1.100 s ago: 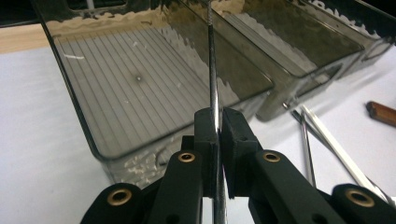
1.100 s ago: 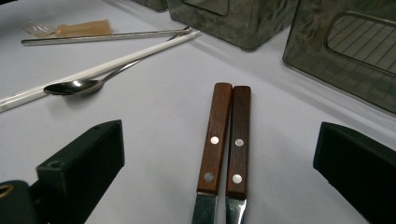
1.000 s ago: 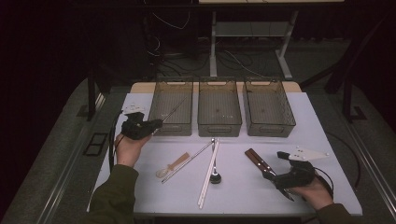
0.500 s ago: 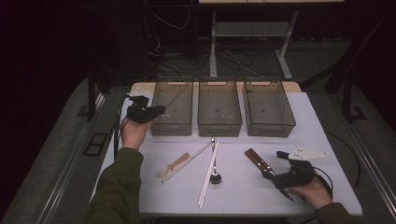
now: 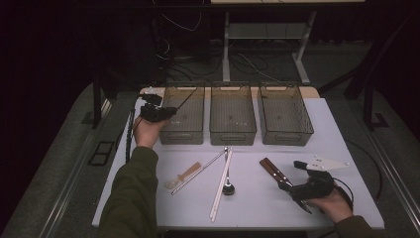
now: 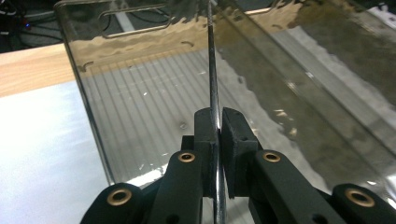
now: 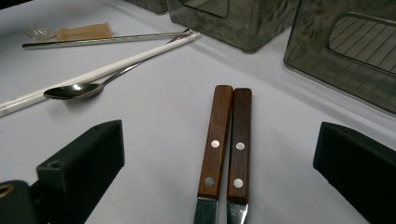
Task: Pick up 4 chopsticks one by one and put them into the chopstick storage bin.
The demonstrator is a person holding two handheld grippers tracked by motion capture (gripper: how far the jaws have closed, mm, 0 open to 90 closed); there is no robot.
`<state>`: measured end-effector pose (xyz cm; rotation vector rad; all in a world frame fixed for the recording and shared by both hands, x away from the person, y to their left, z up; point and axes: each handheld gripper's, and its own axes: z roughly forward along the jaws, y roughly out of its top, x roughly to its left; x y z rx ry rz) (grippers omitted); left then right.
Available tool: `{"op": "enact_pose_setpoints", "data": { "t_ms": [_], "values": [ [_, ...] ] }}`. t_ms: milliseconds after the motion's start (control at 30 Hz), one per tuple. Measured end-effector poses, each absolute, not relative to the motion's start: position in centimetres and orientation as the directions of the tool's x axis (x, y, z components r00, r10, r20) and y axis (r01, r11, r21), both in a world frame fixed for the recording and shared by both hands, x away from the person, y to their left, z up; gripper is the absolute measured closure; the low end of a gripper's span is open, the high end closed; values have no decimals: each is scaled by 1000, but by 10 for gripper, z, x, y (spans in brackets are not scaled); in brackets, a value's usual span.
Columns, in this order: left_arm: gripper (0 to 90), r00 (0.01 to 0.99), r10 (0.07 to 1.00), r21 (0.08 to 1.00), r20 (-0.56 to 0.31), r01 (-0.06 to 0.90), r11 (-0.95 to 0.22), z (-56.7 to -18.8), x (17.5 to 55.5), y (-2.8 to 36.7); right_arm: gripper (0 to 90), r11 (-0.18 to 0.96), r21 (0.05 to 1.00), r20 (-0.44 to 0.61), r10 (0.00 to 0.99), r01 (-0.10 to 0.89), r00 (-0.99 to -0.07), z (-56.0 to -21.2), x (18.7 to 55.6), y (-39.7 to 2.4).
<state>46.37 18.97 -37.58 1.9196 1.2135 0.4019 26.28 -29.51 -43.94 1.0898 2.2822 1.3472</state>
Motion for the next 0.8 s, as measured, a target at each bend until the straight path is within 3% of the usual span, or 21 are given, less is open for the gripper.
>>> {"op": "enact_pose_setpoints", "data": {
  "t_ms": [500, 633, 800],
  "values": [
    [840, 442, 881, 747, -171, 641, -177, -393, 483, 181, 21, 282, 837, 136, 723, 469, -677, -440, 263, -296],
    [700, 442, 887, 738, -136, 642, -207, -395, 482, 178, 21, 281, 839, 134, 724, 467, -677, -440, 263, -296],
    [646, 473, 868, 757, -150, 620, -207, -394, 477, 178, 21, 284, 838, 132, 723, 466, -678, -440, 263, -296]
  ]
}}
